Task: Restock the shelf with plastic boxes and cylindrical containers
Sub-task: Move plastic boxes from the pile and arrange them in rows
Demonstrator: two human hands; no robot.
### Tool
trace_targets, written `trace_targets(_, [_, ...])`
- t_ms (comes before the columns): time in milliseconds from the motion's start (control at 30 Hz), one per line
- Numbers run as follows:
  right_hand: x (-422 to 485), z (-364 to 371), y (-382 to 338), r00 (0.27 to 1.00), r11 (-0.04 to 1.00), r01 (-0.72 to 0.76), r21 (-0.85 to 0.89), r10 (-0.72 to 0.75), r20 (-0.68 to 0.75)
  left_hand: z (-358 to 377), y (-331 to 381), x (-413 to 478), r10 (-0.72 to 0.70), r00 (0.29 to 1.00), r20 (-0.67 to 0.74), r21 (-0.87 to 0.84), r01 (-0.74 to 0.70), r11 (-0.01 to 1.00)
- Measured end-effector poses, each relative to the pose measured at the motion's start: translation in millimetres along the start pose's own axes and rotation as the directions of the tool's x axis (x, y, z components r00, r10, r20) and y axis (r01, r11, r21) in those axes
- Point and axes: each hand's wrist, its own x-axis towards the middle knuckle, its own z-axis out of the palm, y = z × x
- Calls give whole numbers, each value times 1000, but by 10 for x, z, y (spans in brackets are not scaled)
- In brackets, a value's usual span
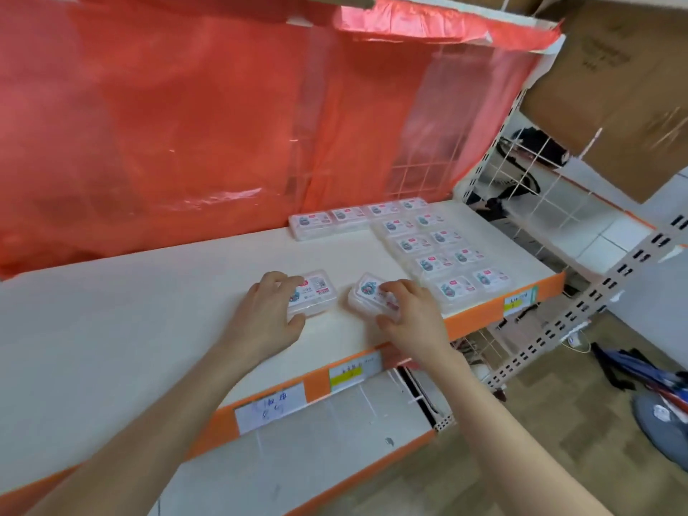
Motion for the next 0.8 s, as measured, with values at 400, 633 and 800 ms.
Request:
trace_targets(400, [910,6,256,995,989,84,-120,-76,65,151,-55,597,-103,994,-33,55,105,993])
trace_targets(633, [1285,54,337,956,956,226,-186,-181,231,223,-24,758,-204,978,-50,37,206,978])
trace_targets(800, [1441,137,369,914,932,312,-185,-241,328,273,-31,772,-225,974,-41,31,226,974])
